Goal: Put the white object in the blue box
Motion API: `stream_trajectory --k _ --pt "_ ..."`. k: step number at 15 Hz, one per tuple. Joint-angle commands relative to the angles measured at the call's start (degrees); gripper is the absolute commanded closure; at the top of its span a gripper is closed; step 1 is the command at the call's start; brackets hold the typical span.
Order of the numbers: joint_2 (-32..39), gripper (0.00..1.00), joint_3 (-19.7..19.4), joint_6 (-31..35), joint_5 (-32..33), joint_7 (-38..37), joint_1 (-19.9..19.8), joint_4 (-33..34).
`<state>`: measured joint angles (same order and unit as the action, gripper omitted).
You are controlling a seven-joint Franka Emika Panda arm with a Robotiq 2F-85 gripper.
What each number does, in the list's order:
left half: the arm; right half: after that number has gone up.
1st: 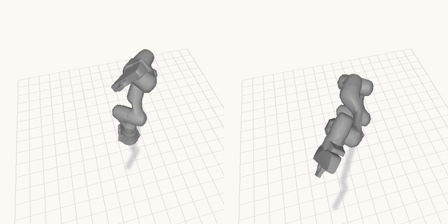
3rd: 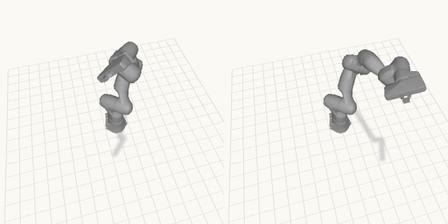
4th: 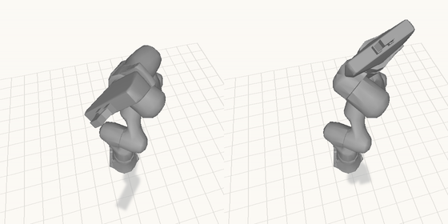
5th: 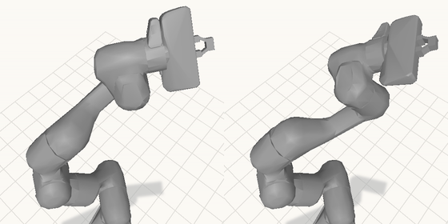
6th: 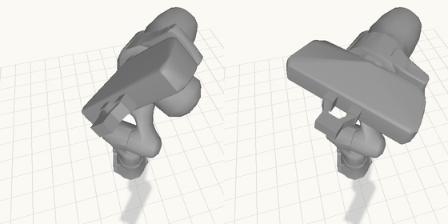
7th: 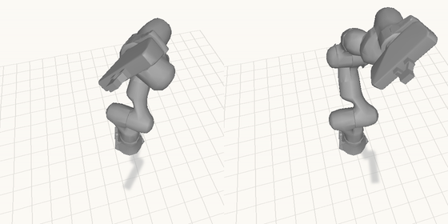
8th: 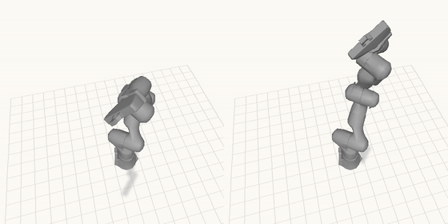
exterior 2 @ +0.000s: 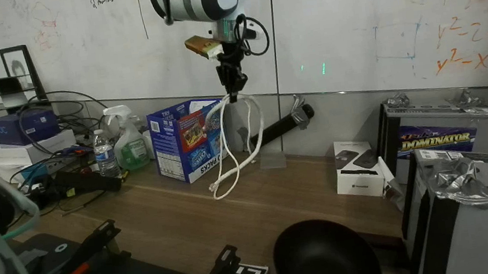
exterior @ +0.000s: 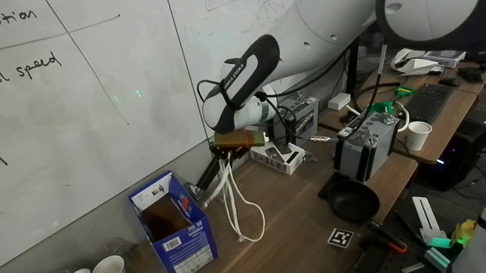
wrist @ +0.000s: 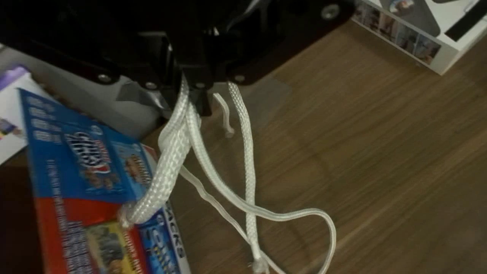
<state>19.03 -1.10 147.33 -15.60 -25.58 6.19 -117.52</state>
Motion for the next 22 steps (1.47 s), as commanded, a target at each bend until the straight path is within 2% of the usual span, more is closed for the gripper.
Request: stream_trajectory --k 1,7,14,20,22 --pt "-4.76 0.94 1.19 -5.27 3.97 -3.48 2.65 3.24" --pt "-5.68 0.94 4.69 -9.46 8.77 -8.36 6.80 10.06" --pt "0.54 0.94 9.01 -14.46 8.64 -8.80 10.45 21.84" --pt "5.78 0.94 10.63 -17.00 7.64 -7.80 13.00 28.24" --pt "7.58 0.94 10.08 -17.22 8.24 -7.99 13.39 29.71"
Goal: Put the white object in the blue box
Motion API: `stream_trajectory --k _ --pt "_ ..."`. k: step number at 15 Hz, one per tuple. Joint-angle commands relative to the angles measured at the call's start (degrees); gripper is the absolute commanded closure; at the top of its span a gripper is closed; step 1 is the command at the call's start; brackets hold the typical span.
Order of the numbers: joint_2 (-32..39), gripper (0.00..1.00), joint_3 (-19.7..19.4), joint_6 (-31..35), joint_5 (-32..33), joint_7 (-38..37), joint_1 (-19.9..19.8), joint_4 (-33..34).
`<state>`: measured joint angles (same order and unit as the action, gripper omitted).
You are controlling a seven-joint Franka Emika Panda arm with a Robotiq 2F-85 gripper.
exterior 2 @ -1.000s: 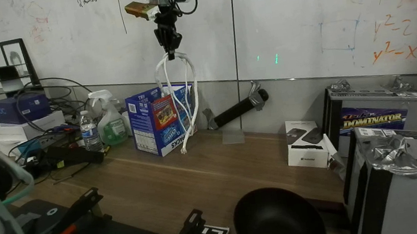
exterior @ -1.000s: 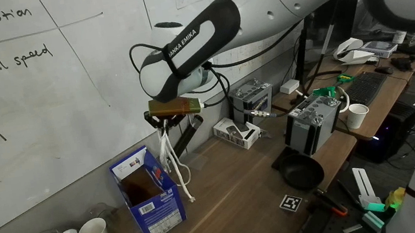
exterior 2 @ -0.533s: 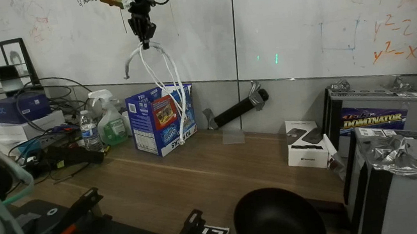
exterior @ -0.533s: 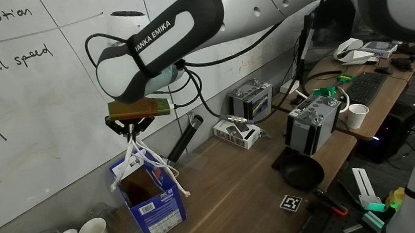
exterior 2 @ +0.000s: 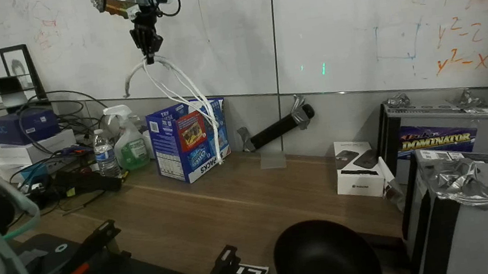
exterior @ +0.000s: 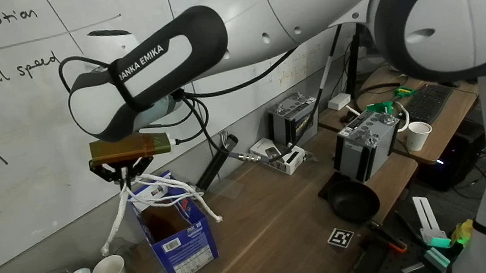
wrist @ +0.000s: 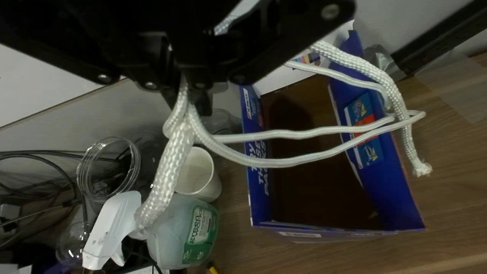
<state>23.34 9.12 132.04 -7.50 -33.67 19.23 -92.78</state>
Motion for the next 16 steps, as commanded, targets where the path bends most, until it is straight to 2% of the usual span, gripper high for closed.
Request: stream_trajectory --k 1,9,16 --pt "4.09 0.94 -0.31 -2.04 0.06 0.36 0.28 5.57" --pt "8.43 0.95 -6.40 -1.69 6.99 -2.78 1.25 9.23" --pt "9.58 0.95 -8.81 -2.68 12.66 -6.44 1.95 11.97"
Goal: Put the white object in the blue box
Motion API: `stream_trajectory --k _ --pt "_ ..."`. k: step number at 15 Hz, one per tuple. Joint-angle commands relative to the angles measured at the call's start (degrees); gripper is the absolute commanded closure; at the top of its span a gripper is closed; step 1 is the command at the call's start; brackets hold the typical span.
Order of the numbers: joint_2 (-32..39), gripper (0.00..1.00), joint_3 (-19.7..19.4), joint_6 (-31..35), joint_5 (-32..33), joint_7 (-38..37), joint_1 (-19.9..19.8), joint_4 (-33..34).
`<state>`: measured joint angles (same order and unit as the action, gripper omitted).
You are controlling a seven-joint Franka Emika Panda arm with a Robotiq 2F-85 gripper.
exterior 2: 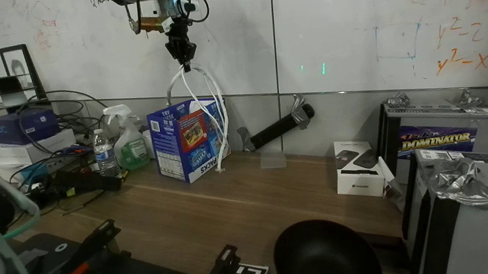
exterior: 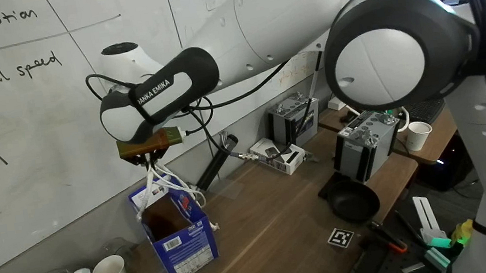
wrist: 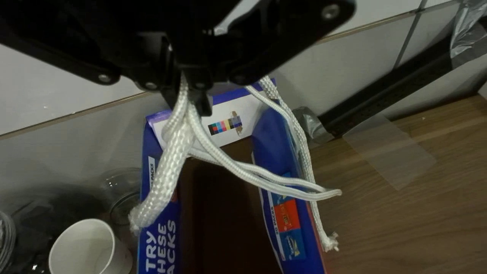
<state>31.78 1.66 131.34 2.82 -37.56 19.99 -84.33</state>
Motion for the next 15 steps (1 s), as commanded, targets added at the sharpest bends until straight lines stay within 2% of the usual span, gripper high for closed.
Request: stream_trajectory --k 1,8,15 --pt "1.22 0.95 -1.72 -1.98 3.37 -3.24 1.45 3.58" --pt "1.91 0.95 -1.93 -6.38 8.23 -6.27 2.59 3.89" --pt "5.41 0.95 2.96 -15.30 1.83 -0.38 0.62 3.76"
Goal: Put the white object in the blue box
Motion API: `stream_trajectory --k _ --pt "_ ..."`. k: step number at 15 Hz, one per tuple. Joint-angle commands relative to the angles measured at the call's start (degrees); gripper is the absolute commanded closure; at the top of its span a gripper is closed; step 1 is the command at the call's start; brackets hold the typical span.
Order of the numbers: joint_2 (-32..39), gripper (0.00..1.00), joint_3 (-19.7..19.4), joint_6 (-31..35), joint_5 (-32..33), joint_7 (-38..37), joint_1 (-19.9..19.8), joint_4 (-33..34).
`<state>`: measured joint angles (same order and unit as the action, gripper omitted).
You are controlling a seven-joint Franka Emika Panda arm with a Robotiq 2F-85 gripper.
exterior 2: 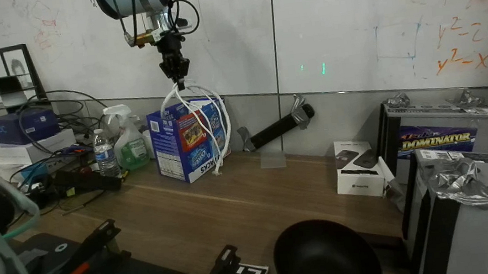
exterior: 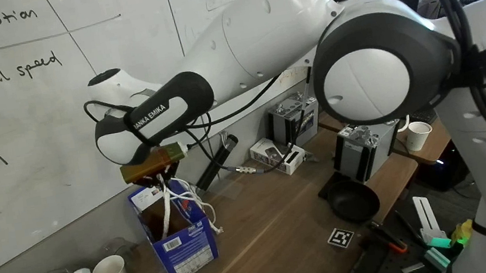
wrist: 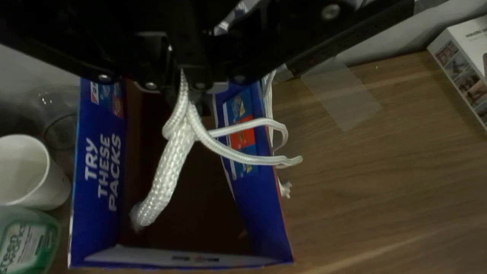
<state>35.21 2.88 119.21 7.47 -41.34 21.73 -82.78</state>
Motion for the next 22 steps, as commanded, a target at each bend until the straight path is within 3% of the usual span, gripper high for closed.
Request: stream_trajectory --k 1,5,14,22 --pt "2.50 0.95 2.11 -3.25 -3.62 4.44 -1.38 2.11" --pt "7.37 0.95 3.36 -2.43 -7.40 10.86 -2.65 4.27" --pt "22.81 0.95 4.76 -5.19 -13.27 23.59 -5.25 17.79" --pt "25.02 0.95 5.67 -8.24 -12.82 25.80 -3.41 22.84"
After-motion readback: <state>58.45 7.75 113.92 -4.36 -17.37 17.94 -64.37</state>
